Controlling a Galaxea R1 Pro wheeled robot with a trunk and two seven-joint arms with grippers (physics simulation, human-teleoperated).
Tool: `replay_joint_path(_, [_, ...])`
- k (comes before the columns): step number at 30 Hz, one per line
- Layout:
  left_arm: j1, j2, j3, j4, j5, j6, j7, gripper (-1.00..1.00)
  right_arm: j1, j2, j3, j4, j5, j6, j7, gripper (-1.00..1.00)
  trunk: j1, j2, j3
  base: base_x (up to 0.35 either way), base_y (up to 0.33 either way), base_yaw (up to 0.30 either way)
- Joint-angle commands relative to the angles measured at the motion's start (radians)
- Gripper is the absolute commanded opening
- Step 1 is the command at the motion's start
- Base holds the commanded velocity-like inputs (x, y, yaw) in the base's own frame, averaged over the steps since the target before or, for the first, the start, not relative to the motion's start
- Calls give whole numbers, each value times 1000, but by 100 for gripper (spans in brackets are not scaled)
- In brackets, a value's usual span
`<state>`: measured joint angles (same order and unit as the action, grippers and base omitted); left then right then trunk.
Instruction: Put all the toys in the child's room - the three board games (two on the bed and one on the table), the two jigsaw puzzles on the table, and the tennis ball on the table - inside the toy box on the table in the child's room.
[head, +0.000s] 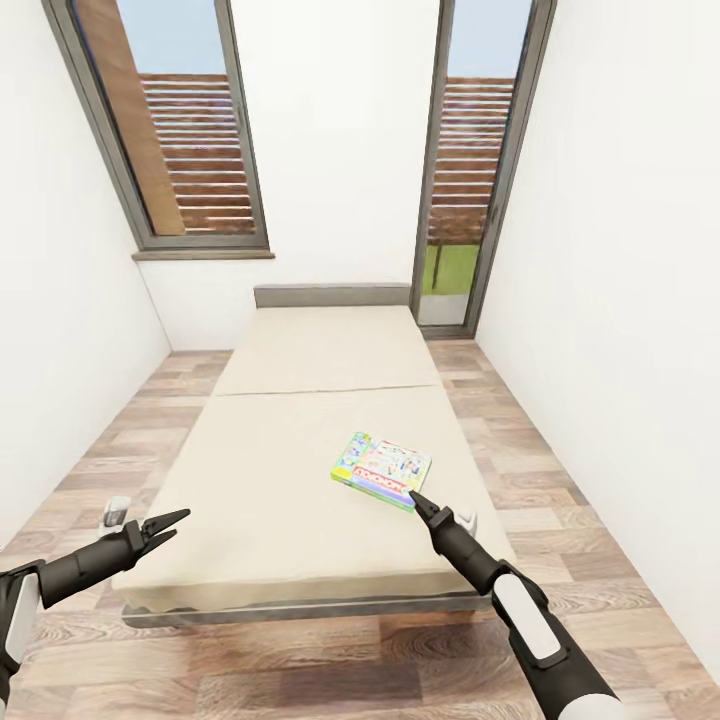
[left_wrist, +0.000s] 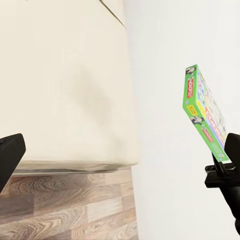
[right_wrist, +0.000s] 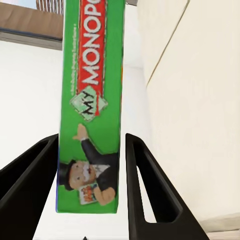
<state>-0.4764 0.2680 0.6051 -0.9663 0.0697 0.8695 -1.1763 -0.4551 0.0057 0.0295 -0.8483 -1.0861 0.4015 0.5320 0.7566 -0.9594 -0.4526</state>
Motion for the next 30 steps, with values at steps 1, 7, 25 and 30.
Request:
replay_joint_path(1, [-1,1,1,0,3,8,-2,100,-1,1,0,0,-9,7,-1,-100,-4,7,2,0,0,48])
replay_joint_path(7, [-1,12,-1,0,5,8,-2,100,-1,7,4,1,-8,5,-3,-100,-27,49,21,0,0,64])
replay_joint_path(25, [-1,11,-5,0,2,8,-1,100,-1,12,5,1,-8,4,-3,-100,-96,175,77,0,0,169])
replay_joint_path(30, [-1,10,-6,0,2,8,0,100,-1,10,6,1,-9,-28,1,-100,-115,210,93,0,0,163])
